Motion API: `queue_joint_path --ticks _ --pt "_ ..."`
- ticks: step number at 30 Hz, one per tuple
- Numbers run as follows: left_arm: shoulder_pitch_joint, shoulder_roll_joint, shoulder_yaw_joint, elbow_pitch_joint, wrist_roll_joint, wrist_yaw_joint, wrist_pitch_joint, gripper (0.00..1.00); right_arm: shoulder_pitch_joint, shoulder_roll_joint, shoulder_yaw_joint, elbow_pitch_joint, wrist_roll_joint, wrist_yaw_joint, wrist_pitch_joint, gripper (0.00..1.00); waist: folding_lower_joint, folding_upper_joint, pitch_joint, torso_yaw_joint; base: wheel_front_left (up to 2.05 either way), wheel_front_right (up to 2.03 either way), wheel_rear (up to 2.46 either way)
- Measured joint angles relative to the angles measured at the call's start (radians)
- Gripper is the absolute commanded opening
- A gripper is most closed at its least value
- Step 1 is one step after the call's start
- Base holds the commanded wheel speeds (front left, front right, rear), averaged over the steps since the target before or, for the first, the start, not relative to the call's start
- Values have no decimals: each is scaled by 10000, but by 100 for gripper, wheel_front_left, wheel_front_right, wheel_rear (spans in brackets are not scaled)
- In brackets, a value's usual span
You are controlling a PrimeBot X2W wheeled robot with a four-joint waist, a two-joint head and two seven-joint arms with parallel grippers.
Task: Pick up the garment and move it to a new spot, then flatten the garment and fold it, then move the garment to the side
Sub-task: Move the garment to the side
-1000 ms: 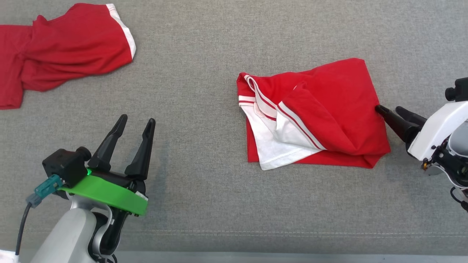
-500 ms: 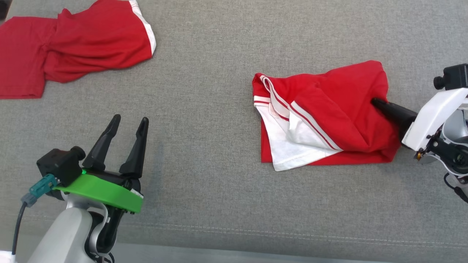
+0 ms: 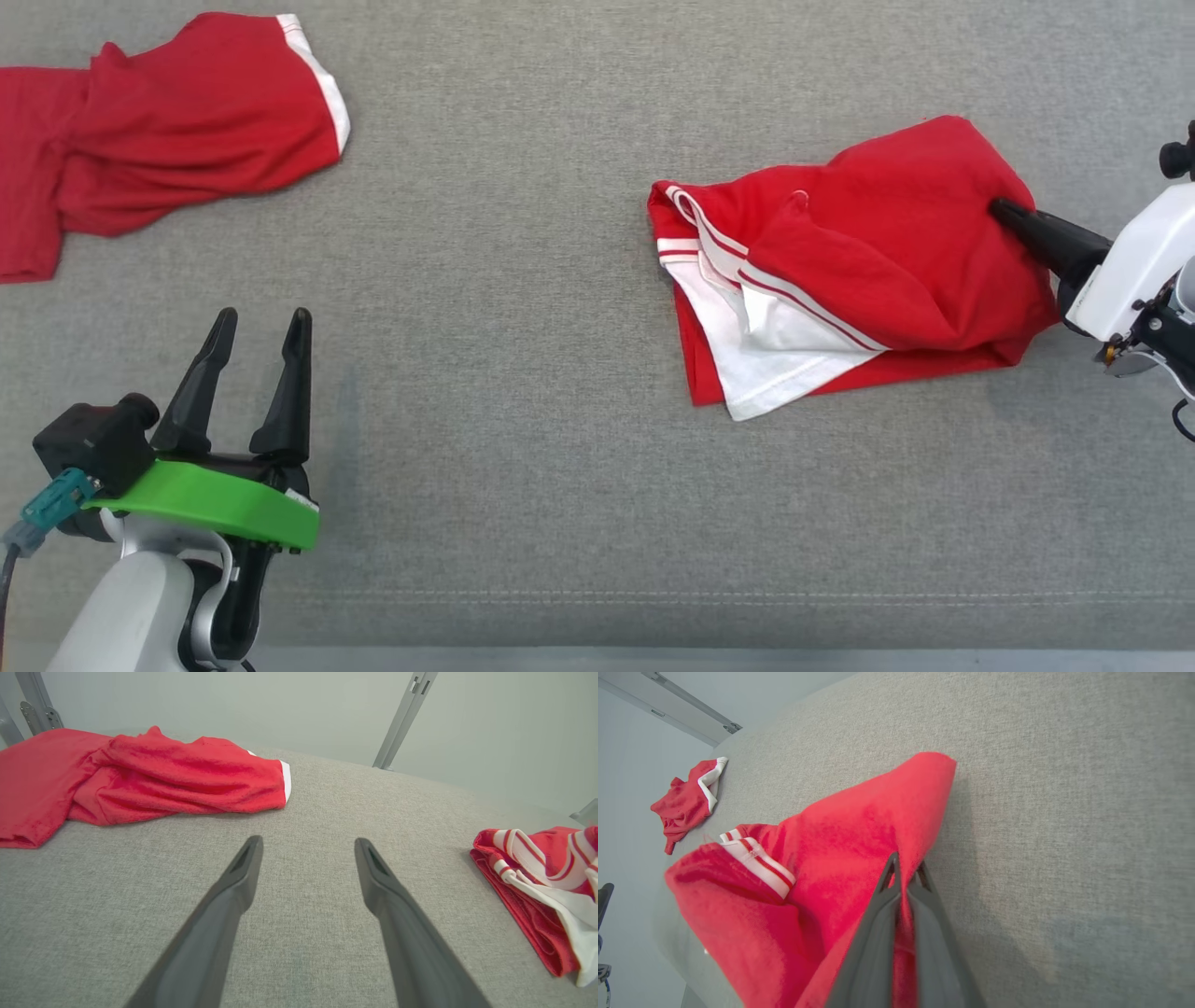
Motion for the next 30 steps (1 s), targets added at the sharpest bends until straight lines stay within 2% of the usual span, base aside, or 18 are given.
queue_joint_path --ticks 6,12,22,30 --pt "13 42 -13 -176 234 -2 0 100 -5 -13 31 284 -257 33 -159 0 0 0 24 -659 0 0 0" --pt "29 309 44 -332 382 -2 0 100 -487 -378 -167 320 -895 138 -752 0 0 0 106 -1430 0 0 0" --pt "33 368 -167 -453 483 -8 4 100 -944 -545 -422 692 -1055 270 -1208 0 0 0 300 -2673 0 0 0" --pt "-121 324 -512 -587 600 -25 150 100 -1530 -961 -823 1145 -1175 268 -1425 0 0 0 654 -2948 0 0 0"
